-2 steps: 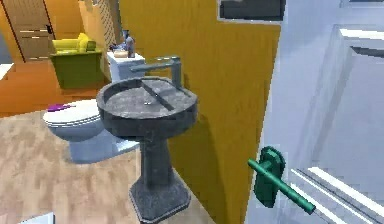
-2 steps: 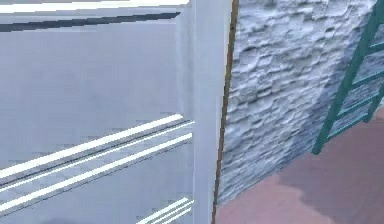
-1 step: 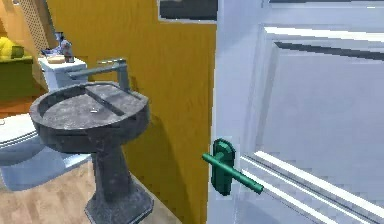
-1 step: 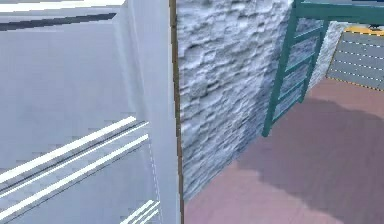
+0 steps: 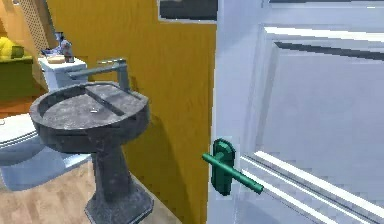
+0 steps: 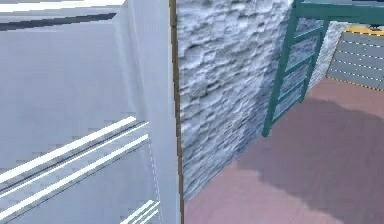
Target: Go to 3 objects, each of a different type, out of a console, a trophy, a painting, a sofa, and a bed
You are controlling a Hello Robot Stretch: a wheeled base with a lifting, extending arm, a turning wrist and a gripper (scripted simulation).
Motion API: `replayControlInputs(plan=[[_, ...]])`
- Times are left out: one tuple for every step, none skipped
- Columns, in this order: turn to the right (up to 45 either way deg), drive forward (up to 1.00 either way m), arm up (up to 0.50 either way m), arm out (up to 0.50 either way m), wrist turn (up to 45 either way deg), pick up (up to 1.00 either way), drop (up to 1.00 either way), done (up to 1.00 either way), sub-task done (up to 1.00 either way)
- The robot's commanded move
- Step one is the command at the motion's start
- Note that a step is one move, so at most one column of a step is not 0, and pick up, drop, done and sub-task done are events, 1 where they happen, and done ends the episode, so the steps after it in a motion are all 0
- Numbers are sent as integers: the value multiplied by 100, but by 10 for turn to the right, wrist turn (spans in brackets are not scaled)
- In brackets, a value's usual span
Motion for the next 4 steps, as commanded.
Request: replayControlInputs(plan=[[-450,0,0,0,0,0,0,0,0],[-150,0,0,0,0,0,0,0,0],[-30,0,0,0,0,0,0,0,0],[-90,0,0,0,0,0,0,0,0]])
